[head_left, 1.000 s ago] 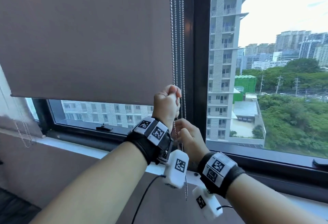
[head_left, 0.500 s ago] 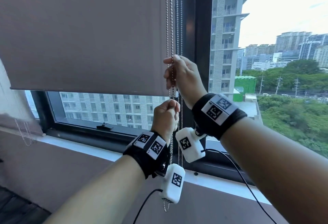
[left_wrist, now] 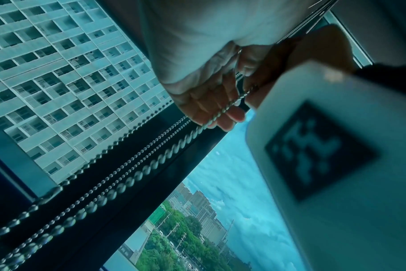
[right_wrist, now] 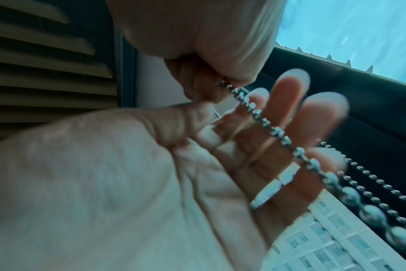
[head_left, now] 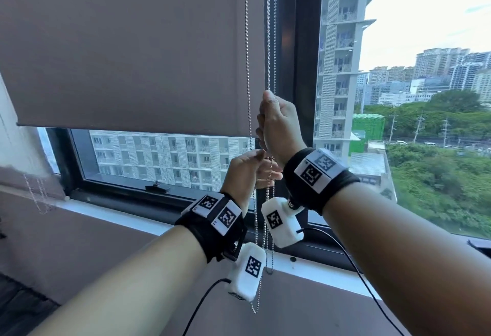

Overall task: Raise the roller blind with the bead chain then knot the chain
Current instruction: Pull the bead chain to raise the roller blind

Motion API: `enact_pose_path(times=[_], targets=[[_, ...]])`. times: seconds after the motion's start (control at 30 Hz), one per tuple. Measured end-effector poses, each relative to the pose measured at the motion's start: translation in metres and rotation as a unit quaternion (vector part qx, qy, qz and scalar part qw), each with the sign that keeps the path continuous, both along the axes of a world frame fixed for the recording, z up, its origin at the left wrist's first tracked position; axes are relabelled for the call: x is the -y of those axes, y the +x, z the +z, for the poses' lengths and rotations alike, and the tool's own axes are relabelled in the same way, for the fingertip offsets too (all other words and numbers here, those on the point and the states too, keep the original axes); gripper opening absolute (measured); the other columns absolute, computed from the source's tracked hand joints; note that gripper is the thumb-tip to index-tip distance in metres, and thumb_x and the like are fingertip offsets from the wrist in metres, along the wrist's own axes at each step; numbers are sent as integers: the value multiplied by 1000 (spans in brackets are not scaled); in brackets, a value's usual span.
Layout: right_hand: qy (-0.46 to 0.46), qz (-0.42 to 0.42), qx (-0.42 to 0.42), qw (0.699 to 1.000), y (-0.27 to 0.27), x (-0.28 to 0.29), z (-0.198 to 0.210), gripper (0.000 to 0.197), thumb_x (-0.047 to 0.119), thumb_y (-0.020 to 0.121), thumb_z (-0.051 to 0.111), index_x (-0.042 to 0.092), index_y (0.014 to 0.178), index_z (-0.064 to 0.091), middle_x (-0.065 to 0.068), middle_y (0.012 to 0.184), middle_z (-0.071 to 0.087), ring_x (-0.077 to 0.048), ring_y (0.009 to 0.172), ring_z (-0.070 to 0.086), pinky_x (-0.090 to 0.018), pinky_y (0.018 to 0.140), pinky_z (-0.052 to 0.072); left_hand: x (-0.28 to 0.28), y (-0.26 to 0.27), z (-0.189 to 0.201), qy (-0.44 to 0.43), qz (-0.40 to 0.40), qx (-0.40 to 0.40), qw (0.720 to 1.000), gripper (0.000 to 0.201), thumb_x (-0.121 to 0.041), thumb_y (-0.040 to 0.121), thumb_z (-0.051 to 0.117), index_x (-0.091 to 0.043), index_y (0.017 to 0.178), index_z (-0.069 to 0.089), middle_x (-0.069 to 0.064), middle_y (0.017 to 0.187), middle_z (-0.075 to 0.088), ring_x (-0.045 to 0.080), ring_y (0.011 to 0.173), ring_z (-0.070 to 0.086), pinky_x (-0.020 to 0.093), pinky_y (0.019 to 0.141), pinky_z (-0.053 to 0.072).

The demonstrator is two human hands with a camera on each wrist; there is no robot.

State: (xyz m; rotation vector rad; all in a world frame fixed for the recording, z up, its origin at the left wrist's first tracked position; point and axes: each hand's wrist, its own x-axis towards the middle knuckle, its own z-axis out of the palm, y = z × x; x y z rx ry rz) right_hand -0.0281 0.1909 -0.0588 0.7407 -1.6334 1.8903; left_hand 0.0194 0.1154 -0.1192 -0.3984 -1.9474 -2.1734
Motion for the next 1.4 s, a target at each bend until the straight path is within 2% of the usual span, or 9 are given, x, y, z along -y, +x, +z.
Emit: enact_pose_path(times=[0.2,0.3,0.47,0.6,0.7,0.93,1.07,1.2,1.4], targets=[[12,-17,0,1000,-7,-8,-22,40,37,94,40,19,58,38,6,48,38,-12,44,34,-26,47,28,4,-14,22,6,53,-37,998,49,-38,97,38,2,97,65,24,100,70,25,89,65,46,90,52],[6,12,-10,1000,-5,-9,-36,41,28,101,38,15,67,57,13,48,52,-3,41,45,-22,44,35,1,-13,44,28,57,-62,996,45,-36,100,36,-6,102,69,19,105,72,27,99,69,40,90,55],[25,-27,30,999,-4,-5,-73,41,48,90,42,24,58,35,2,53,31,-14,47,26,-31,50,22,-11,-11,80,36,30,-78,996,45,-37,100,33,-11,91,69,10,81,75,25,81,72,39,87,53],[51,-50,29,997,2,-6,-92,40,41,94,40,22,59,32,4,54,31,-11,51,28,-29,52,24,-23,-12,88,76,8,-80,994,34,-27,102,32,-10,83,56,-3,50,49,11,41,42,26,45,35],[77,-44,10,996,8,-6,-92,38,38,95,38,16,64,37,-3,60,35,-15,58,32,-31,54,26,-24,-16,80,69,29,-98,992,34,-20,102,31,-16,71,45,-9,45,33,5,34,23,17,34,17],[67,20,51,996,13,-9,-99,16,17,78,38,9,68,48,-10,63,42,-16,57,37,-30,52,30,-23,-14,77,85,16,-96,992,38,-10,97,29,-19,62,41,-3,52,29,7,35,17,18,40,8],[39,22,29,999,9,-21,-87,31,10,71,35,10,86,62,-22,76,55,-25,71,51,-39,64,44,-17,-13,65,83,18,-88,992,38,-3,93,29,-18,61,43,-3,49,31,8,35,18,17,40,9],[12,-30,1,999,3,-29,-50,31,23,78,40,14,90,67,-17,76,63,-29,71,58,-50,65,49,-11,-13,46,70,21,-72,995,37,-5,95,32,-18,63,44,-3,48,30,7,33,23,16,37,16],[17,-24,-24,999,11,-16,13,31,23,97,40,7,98,67,-11,75,62,-21,67,59,-34,60,49,-14,-9,25,57,24,-36,997,38,3,88,33,-19,59,43,-3,46,32,10,35,21,18,36,14]])
